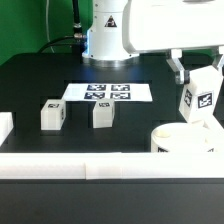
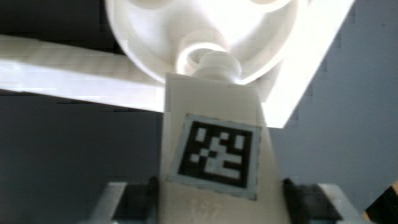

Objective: Assemble stool

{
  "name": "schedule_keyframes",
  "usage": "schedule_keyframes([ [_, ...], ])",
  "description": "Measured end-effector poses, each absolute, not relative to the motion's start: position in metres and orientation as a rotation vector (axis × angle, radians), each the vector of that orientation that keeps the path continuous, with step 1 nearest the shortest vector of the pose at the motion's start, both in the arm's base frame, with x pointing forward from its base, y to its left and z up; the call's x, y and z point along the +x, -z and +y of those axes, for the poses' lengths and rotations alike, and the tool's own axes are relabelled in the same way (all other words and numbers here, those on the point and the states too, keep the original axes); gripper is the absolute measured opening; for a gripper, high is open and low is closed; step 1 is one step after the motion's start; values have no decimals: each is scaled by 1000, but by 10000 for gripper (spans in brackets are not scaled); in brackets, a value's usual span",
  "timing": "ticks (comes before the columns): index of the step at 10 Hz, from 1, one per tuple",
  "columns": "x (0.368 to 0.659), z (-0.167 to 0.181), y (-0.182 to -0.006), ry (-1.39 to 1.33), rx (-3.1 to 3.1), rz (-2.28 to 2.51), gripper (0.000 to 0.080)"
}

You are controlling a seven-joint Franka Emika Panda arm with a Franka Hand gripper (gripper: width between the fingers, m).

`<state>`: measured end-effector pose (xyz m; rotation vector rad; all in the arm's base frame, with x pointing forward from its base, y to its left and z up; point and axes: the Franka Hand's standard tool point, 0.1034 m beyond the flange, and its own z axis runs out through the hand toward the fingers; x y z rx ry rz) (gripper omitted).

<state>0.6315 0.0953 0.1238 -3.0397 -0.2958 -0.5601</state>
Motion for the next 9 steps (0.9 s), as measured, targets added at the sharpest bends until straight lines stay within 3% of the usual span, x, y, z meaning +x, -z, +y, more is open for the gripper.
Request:
schedule_keyframes([
  [9,643,106,-115,679,-3014,-537,324],
])
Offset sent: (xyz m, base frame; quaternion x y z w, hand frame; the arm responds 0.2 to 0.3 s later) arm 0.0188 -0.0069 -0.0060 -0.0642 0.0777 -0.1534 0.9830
